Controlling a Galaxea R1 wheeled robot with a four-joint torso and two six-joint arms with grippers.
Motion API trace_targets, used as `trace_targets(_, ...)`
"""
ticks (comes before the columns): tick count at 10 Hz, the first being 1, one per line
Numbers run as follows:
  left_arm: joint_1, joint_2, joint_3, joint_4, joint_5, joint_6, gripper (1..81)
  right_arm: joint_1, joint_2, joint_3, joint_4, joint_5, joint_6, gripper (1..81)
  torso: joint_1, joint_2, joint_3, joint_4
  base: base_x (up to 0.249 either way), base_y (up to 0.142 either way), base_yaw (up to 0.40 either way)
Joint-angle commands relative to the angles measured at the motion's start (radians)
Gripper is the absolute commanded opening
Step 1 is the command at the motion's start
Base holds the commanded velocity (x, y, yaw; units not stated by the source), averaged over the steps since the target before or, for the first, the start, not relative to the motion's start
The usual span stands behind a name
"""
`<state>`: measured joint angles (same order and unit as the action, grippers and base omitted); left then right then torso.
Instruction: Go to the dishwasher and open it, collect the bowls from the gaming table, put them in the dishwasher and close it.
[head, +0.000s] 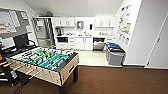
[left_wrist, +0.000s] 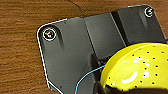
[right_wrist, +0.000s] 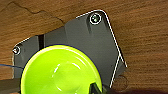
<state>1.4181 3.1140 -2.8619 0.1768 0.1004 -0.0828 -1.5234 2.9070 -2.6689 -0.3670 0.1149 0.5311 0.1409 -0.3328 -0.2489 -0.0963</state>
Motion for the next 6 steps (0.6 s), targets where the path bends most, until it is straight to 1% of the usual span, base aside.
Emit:
trace_targets(1, -0.052, 0.003, -0.002, 0.007, 0.055, 0.0, 1.0, 0.044, -0.013, -0.005, 0.003, -0.038, 0.0, 1.0, 0.0, 0.0, 0.0, 0.0, 0.172, -0.079, 0.0)
trace_targets(3, -0.052, 0.005, -0.002, 0.007, 0.055, 0.0, 1.0, 0.042, -0.013, -0.003, 0.004, -0.037, 0.0, 1.0, 0.0, 0.0, 0.0, 0.0, 0.171, -0.079, 0.0)
trace_targets(6, -0.052, 0.006, -0.002, 0.009, 0.053, 0.0, 1.0, 0.044, -0.01, -0.003, 0.002, -0.037, 0.0, 1.0, 0.0, 0.0, 0.0, 0.0, 0.163, -0.096, 0.0)
